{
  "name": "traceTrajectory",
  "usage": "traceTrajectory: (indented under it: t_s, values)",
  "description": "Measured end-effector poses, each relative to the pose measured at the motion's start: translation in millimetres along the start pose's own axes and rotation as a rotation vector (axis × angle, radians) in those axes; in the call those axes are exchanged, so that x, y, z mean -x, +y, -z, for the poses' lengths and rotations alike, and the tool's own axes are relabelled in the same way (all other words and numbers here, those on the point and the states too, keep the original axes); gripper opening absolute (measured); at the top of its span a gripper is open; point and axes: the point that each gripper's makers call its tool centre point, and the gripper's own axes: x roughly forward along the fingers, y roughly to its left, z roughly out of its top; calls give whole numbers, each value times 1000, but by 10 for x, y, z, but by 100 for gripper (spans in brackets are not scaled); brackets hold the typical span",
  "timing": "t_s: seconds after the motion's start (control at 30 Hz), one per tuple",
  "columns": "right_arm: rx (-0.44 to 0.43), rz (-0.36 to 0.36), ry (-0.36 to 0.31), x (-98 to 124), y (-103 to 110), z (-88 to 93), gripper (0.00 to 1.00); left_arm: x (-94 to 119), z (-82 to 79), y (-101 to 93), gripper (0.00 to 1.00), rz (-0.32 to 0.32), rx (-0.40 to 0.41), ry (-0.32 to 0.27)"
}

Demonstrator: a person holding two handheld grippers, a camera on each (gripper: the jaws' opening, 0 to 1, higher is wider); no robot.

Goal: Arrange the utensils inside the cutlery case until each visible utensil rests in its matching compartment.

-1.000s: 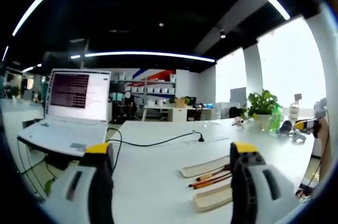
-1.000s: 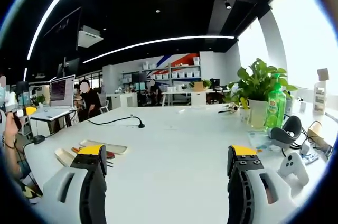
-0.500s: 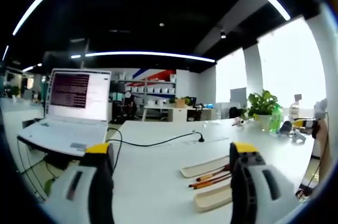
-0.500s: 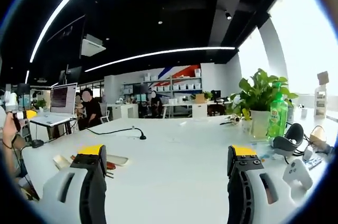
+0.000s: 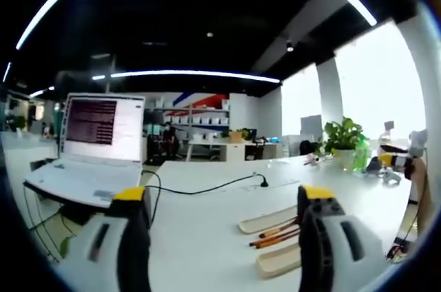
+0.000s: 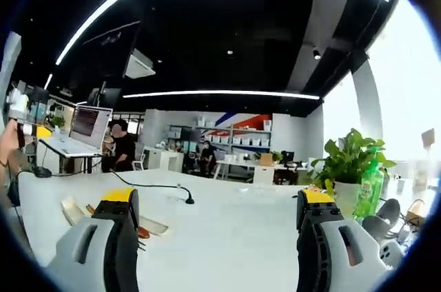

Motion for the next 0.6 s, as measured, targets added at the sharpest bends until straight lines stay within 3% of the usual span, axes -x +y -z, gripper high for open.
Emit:
traceTrajectory:
  t_s: [0.1, 0.2, 0.37, 0.5, 0.6]
  values:
    - [12, -23, -37, -78, 95, -79, 99, -4, 0, -17, 94, 15, -9, 3]
    - [50, -46, -9, -189, 196, -61, 99, -11, 10, -49, 96, 29, -10, 7]
    - [106, -137, -9, -381, 453, -189, 99, -51, 45, -77, 95, 36, -26, 20]
    - [176, -252, -6, -487, 727, -284, 81, -70, 37, -164, 95, 79, -45, 11]
    - [198, -333, -9, -552, 934, -342, 78, -68, 35, -218, 96, 101, -49, 11]
